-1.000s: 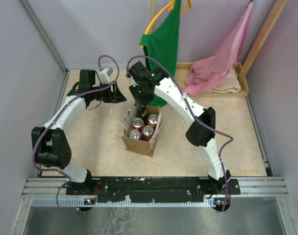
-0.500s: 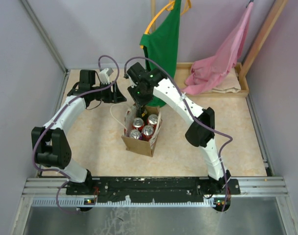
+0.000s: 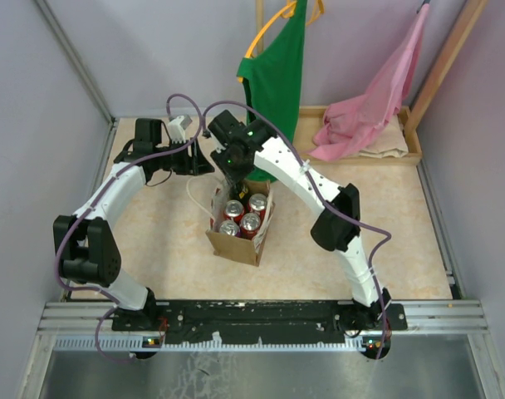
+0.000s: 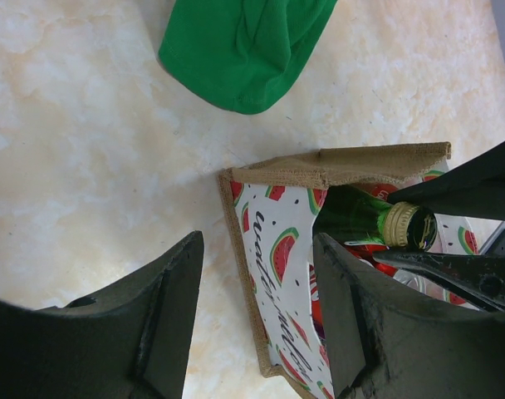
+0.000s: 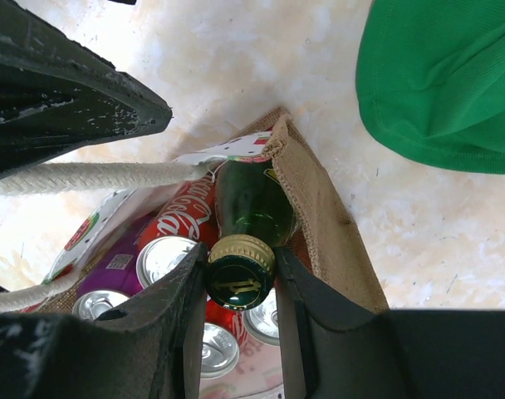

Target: Place the beverage into the canvas bag

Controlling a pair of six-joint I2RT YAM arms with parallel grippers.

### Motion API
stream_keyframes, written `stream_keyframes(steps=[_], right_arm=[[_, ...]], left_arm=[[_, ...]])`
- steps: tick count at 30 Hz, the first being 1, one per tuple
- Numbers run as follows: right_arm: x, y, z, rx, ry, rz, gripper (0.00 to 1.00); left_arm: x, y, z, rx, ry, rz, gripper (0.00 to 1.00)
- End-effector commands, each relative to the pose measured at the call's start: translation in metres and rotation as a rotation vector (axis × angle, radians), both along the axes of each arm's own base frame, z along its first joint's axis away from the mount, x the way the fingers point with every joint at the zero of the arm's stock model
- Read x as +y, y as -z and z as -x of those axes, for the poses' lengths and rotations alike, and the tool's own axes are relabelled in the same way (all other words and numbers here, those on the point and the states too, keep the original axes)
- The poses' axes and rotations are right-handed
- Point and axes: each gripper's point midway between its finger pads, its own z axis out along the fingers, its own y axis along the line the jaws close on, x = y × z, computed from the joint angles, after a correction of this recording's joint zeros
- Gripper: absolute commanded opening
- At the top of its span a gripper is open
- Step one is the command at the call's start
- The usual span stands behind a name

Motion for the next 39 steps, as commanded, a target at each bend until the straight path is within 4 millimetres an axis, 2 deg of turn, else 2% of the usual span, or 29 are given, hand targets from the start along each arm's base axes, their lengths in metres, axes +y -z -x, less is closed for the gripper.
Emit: stream_keyframes(steps=[1, 3, 7, 9, 12, 17, 30, 35, 39], right_arm=[[0.015, 0.039, 0.029, 0.120, -0.047, 0.032, 0.00], [0.015, 0.038, 0.028, 0.119, -0.035, 0.021, 0.02], [0.016, 0.027, 0.022, 0.097, -0.016, -0.030, 0.37], [0.018, 0.014, 0.018, 0.066, -0.011, -0.070, 0.48], [0.017, -0.002, 0.010, 0.016, 0.013, -0.108, 0.57], [0.011, -0.026, 0.000, -0.048, 0.046, -0.145, 0.62], [-0.009, -0.072, -0.016, -0.174, 0.142, -0.196, 0.64], [-0.020, -0.085, -0.017, -0.206, 0.184, -0.219, 0.66], [-0.033, -0.098, -0.021, -0.229, 0.255, -0.278, 0.74]], left_arm=[[-0.002, -0.007, -0.002, -0.028, 0.017, 0.000, 0.62], [-0.002, -0.008, -0.002, -0.029, 0.017, 0.000, 0.62], [-0.002, -0.008, -0.003, -0.031, 0.016, -0.002, 0.62], [-0.002, -0.009, -0.003, -0.034, 0.015, -0.003, 0.62], [-0.002, -0.009, -0.003, -0.034, 0.017, -0.002, 0.62], [-0.002, -0.013, -0.002, -0.043, 0.021, 0.002, 0.62], [-0.007, -0.033, -0.003, -0.099, 0.032, 0.036, 0.62], [-0.011, -0.055, -0.003, -0.159, 0.042, 0.076, 0.63], [-0.015, -0.081, -0.003, -0.231, 0.052, 0.120, 0.67]])
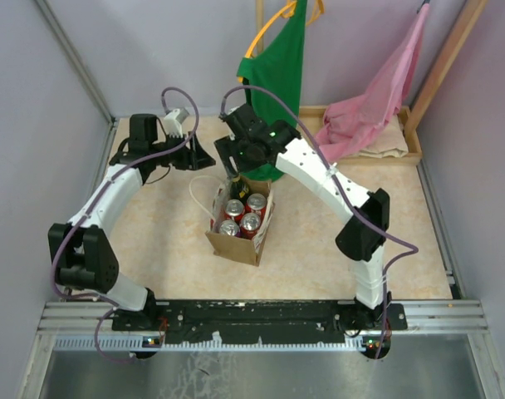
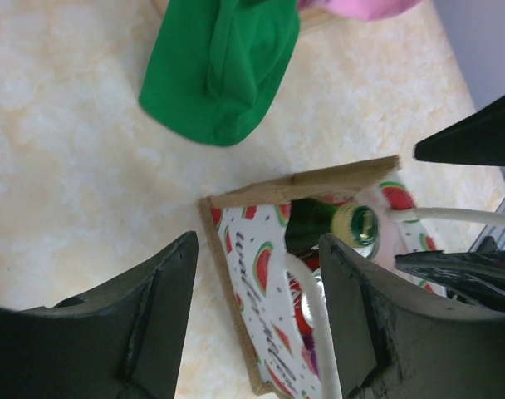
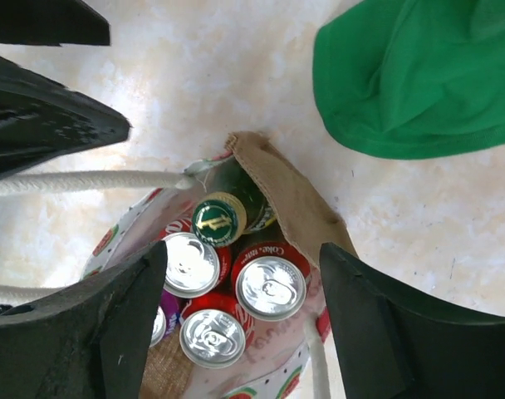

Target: Place the beverage into the canvas bag

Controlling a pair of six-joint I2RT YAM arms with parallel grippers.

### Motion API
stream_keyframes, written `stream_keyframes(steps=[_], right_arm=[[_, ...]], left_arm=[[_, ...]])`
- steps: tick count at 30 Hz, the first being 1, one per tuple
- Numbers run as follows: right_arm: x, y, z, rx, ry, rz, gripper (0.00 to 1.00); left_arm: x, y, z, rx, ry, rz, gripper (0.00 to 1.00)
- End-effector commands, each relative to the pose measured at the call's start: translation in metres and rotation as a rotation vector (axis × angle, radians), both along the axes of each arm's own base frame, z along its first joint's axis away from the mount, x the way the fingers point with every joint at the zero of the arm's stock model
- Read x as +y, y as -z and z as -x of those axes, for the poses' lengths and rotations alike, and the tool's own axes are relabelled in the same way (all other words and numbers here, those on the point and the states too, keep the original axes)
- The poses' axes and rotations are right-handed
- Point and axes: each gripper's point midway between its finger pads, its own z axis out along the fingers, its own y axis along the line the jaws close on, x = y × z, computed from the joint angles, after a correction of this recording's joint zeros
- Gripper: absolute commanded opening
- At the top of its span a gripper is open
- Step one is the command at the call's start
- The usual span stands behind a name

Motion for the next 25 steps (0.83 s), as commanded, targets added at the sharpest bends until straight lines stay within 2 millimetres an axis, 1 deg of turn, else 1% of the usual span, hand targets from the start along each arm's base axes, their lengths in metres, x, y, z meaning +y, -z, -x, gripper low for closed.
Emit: stream_keyframes(steps=[1, 2, 3, 6, 7, 8, 9, 10, 12, 14, 17, 20, 25], right_arm=[[-0.017, -0.052, -0.010, -0.109, 0.102, -0.142, 0.77], [-0.022, -0.056, -0.011, -0.112, 0.122, -0.164, 0.92], [-0.027, -0.059, -0.012, -0.114, 0.144, -0.184, 0.98], [-0.045, -0.061, -0.014, -0.100, 0.210, -0.232, 0.99], [-0.050, -0.060, -0.014, -0.092, 0.232, -0.245, 0.99], [-0.055, -0.061, -0.014, -0.092, 0.252, -0.264, 0.99], [-0.061, -0.063, -0.013, -0.097, 0.270, -0.278, 0.99], [-0.067, -0.062, -0.012, -0.097, 0.304, -0.280, 0.99], [-0.078, -0.051, -0.014, -0.083, 0.374, -0.263, 0.99], [-0.089, -0.058, -0.010, -0.097, 0.427, -0.270, 0.99], [-0.100, -0.057, -0.006, -0.099, 0.489, -0.271, 0.99], [-0.104, -0.058, 0.000, -0.114, 0.478, -0.290, 0.99], [-0.105, -0.074, 0.003, -0.179, 0.447, -0.355, 0.99]], left_arm=[[-0.010, -0.064, -0.001, -0.183, 0.036, 0.086, 0.68], [-0.011, -0.071, -0.001, -0.200, 0.037, 0.097, 0.70], [-0.012, -0.077, -0.001, -0.213, 0.037, 0.106, 0.73], [-0.014, -0.090, 0.001, -0.227, 0.042, 0.130, 0.82], [-0.014, -0.094, 0.001, -0.231, 0.043, 0.136, 0.83], [-0.014, -0.097, 0.001, -0.233, 0.040, 0.138, 0.87], [-0.014, -0.101, 0.000, -0.240, 0.037, 0.139, 0.94], [-0.014, -0.104, 0.000, -0.245, 0.034, 0.139, 0.98], [-0.013, -0.107, -0.001, -0.252, 0.027, 0.133, 1.00], [-0.011, -0.107, -0.002, -0.253, 0.021, 0.122, 1.00], [-0.010, -0.109, -0.002, -0.257, 0.016, 0.115, 1.00], [-0.010, -0.109, -0.002, -0.259, 0.017, 0.114, 1.00], [-0.009, -0.107, -0.005, -0.258, 0.013, 0.108, 1.00]])
